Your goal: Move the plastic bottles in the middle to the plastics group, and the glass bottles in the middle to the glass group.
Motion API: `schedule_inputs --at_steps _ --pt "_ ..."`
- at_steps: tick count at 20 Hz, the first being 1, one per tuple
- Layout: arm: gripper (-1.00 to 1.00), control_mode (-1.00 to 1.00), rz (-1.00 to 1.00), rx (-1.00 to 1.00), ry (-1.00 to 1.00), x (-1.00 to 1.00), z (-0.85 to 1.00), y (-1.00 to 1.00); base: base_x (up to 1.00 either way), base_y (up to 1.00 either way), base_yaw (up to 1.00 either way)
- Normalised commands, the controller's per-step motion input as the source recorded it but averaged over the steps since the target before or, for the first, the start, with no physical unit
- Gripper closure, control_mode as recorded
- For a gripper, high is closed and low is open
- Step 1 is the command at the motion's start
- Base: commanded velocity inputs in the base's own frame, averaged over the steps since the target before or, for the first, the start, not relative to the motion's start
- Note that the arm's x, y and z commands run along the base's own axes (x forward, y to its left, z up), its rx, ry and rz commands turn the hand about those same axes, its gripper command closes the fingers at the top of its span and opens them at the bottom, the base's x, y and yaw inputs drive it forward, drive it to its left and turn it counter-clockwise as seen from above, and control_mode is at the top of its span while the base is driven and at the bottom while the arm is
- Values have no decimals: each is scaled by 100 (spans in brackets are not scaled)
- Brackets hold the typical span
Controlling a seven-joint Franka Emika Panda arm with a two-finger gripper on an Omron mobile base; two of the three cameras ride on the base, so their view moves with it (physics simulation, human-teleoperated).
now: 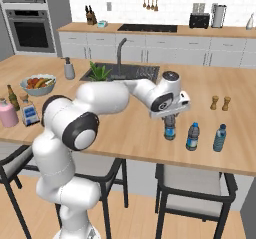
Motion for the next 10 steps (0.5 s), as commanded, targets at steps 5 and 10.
schedule_inputs --at_steps 5,10 --pt "100 -100 0 6 0 0 -2 -22 0 0 0" --pt "100 -100 0 0 -2 -2 -1 -4 0 0 0"
